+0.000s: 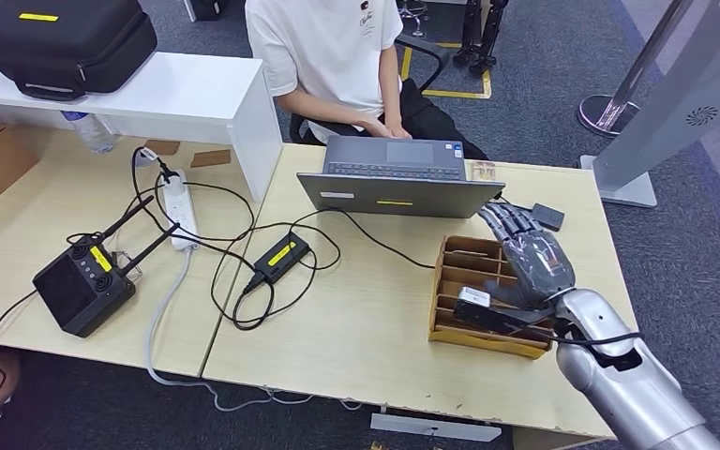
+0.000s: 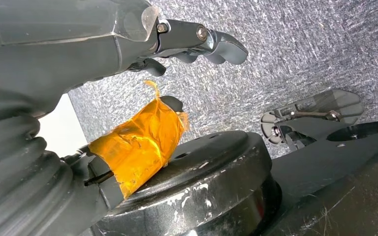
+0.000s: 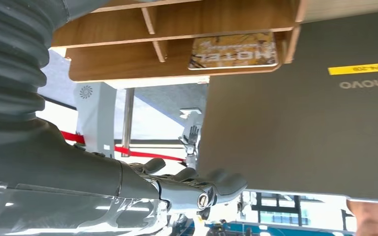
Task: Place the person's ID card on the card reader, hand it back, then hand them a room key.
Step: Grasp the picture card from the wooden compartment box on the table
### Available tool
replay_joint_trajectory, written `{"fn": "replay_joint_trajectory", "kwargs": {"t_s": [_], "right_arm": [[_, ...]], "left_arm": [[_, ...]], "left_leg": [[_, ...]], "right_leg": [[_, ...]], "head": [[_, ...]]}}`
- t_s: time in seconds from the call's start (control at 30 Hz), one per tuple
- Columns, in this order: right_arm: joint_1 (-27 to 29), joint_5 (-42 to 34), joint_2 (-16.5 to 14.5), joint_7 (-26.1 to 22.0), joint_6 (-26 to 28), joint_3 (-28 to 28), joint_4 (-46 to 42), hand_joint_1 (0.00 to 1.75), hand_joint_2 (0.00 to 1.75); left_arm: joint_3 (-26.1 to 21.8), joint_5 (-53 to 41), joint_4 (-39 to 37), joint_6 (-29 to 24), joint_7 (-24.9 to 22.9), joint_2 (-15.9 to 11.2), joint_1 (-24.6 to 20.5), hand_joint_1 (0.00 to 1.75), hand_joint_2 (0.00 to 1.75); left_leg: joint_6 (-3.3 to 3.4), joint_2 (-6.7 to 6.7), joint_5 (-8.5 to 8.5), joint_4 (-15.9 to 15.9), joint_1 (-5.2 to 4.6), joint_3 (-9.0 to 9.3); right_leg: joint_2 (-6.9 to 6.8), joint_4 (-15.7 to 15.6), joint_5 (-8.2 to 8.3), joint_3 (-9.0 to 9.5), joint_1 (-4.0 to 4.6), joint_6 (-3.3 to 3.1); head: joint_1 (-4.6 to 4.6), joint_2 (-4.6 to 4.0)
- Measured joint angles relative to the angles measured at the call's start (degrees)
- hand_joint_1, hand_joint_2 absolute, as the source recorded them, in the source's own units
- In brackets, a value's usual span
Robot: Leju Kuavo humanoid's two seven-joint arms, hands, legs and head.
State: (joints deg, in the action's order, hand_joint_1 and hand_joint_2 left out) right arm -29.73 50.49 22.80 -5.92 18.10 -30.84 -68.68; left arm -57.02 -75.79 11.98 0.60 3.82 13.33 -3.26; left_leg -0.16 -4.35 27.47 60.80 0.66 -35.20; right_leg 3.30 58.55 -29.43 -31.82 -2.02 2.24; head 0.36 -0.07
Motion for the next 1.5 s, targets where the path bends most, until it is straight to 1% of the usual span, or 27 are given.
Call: {"fn": "replay_joint_trajectory", "kwargs": {"t_s": [0.63, 1.13, 1.5], "right_arm": [[-0.22, 0.01, -0.73, 0.33, 0.05, -0.39, 0.42, 0.0, 1.75], [-2.66, -0.85, -2.45, 0.96, 0.0, -0.51, 4.41, 0.0, 1.75], [-5.59, -1.1, -3.72, 1.68, 0.09, -0.8, 9.91, 0.0, 1.75]], "left_arm": [[0.0, -0.28, 0.0, -0.01, 0.01, 0.0, -0.01, 0.0, 1.75], [-0.01, -0.94, 0.0, 0.0, 0.04, 0.0, -0.02, 0.0, 1.75], [-0.02, -1.21, 0.0, 0.02, 0.01, 0.0, -0.04, 0.0, 1.75]], "left_leg": [[0.0, 0.0, 0.0, 0.0, 0.0, 0.0], [0.0, 0.0, 0.0, 0.0, 0.0, 0.0], [0.0, 0.0, 0.0, 0.0, 0.0, 0.0]], "right_leg": [[0.0, 0.0, 0.0, 0.0, 0.0, 0.0], [0.0, 0.0, 0.0, 0.0, 0.0, 0.0], [0.0, 0.0, 0.0, 0.0, 0.0, 0.0]], "head": [[-0.01, 0.0], [-0.01, 0.0], [-0.01, 0.0]]}}
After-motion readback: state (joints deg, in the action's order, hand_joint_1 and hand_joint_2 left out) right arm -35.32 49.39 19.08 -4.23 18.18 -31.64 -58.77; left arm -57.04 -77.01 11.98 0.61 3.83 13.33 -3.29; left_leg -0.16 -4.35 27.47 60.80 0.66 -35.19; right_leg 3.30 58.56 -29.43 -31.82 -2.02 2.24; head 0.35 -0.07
